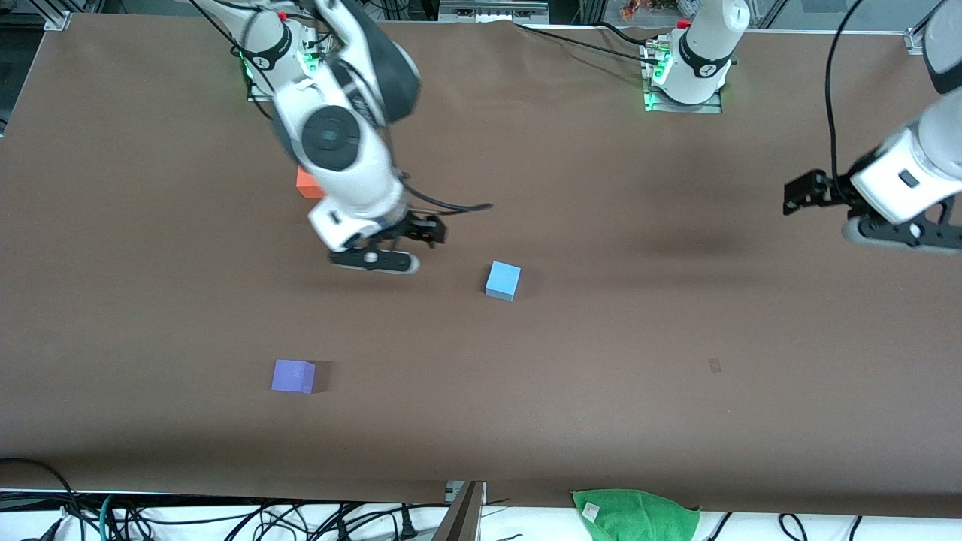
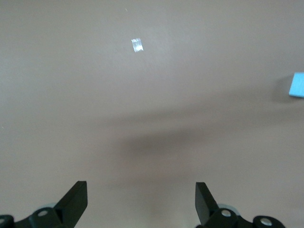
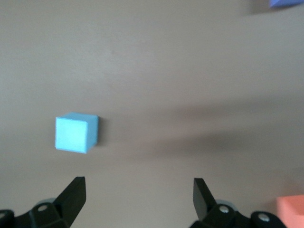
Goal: Place blue block between orange and purple blocks
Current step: 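Lower the right gripper onto the blue cube and close it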
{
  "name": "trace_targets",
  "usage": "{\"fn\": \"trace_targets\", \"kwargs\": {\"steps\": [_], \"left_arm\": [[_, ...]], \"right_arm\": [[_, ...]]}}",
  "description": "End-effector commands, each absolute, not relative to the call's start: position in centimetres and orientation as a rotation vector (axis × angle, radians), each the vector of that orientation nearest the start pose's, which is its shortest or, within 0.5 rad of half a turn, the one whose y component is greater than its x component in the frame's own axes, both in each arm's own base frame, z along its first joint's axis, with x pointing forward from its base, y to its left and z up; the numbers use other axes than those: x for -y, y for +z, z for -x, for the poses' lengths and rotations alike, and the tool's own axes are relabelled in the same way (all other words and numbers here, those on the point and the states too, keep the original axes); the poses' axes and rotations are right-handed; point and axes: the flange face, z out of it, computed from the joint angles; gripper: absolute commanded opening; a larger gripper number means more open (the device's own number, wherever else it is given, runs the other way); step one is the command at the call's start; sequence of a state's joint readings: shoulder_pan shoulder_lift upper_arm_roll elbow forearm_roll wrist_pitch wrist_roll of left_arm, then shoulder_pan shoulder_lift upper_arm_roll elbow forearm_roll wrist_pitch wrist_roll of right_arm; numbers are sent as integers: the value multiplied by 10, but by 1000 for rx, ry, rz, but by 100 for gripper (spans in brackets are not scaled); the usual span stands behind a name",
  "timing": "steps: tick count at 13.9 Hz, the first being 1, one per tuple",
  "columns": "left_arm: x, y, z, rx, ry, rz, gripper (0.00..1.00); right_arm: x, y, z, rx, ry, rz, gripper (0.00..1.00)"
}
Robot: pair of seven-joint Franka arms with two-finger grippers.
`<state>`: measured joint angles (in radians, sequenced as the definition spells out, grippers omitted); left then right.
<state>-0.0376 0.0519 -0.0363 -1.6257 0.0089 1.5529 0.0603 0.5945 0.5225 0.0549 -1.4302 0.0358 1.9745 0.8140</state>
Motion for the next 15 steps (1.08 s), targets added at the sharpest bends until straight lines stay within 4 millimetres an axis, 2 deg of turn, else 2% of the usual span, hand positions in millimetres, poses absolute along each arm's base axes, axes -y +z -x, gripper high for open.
{"fn": "trace_targets", "kwargs": {"steps": [1, 5, 8, 13, 15], "left_arm": [[48, 568, -549, -236, 192, 3116, 100], [45, 567, -552, -229, 187, 3111, 100], [37, 565, -555, -207, 173, 3118, 100], [41, 568, -554, -214, 178, 3120, 100], [36, 566, -555, -202, 178, 3123, 100]], "right_arm": [[-458, 358, -563, -419, -85, 3052, 100], [-498, 310, -552, -589, -189, 2951, 100], [-518, 281, -544, -608, -250, 2911, 100], [-533, 253, -547, -622, -333, 2802, 100], [-543, 245, -543, -606, -331, 2806, 100]]}}
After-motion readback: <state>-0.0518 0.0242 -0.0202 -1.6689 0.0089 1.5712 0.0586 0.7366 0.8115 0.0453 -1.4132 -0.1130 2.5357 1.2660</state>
